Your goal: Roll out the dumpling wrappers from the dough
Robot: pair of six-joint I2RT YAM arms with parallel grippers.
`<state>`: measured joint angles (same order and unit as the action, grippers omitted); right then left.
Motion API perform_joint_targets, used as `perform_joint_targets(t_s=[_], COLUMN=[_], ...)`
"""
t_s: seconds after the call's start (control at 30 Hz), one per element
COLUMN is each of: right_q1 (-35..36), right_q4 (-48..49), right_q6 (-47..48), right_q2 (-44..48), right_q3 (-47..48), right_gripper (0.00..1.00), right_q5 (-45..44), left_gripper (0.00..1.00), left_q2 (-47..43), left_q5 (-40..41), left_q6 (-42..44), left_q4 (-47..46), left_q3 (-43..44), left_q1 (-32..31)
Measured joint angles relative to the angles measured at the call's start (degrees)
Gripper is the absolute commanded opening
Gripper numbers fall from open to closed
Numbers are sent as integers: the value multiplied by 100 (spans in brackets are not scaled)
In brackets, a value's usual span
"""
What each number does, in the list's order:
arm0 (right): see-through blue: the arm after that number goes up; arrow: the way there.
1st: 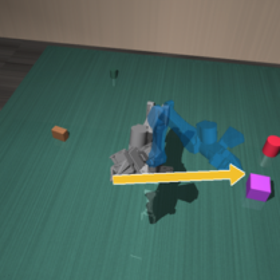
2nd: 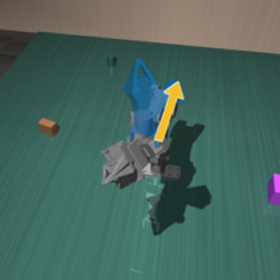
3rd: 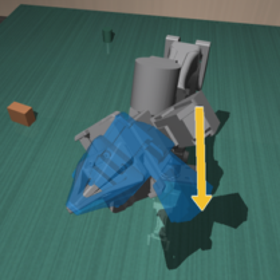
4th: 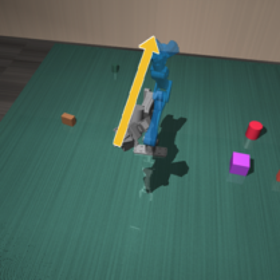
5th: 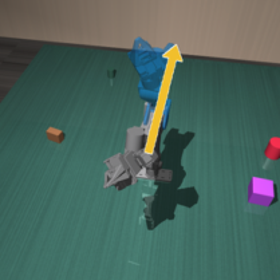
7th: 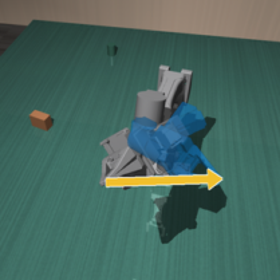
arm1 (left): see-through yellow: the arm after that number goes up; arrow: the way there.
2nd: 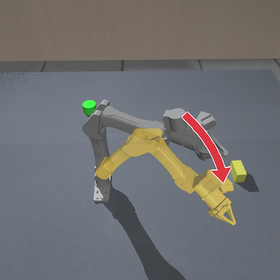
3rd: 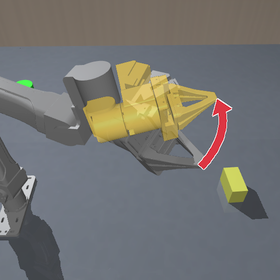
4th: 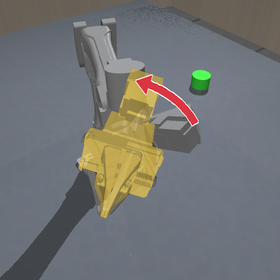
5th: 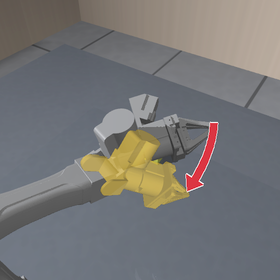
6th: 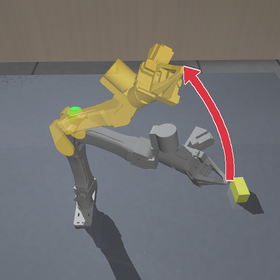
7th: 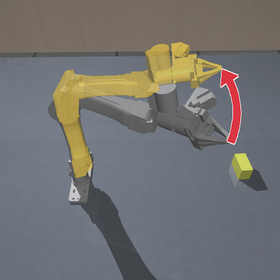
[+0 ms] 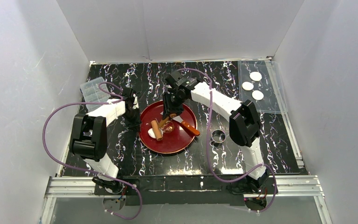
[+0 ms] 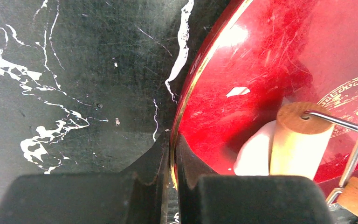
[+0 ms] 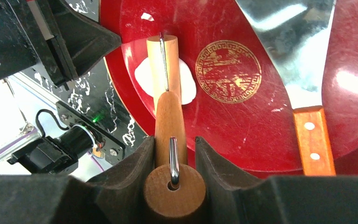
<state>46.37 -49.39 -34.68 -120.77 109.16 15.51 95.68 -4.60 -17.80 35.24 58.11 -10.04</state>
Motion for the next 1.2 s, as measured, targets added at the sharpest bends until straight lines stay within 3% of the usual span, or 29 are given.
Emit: perform_joint_targets(t_s=[0.33, 0.67, 0.8, 0.9, 1.2], right_q1=[-57, 260, 76, 0, 308], right_q4=[181, 0, 667, 800, 245], right_q6=[59, 7, -33, -33, -57], right_q2=[389, -175, 407, 577, -138], right_q3=[-494, 291, -824, -1067, 164], right_gripper=[1, 1, 1, 1, 1], right_q5=[-205, -42, -28, -28, -24], left_gripper=[0, 0, 0, 0, 0], left_q2=[11, 33, 31, 22, 11], left_q5=[-35, 68, 70, 63, 83], left_q6=[-2, 48, 52, 66, 79], left_q4=[-4, 35, 17, 15, 17], left_q3=[2, -9, -20, -22, -33], left_q1=[-20, 2, 2, 2, 13])
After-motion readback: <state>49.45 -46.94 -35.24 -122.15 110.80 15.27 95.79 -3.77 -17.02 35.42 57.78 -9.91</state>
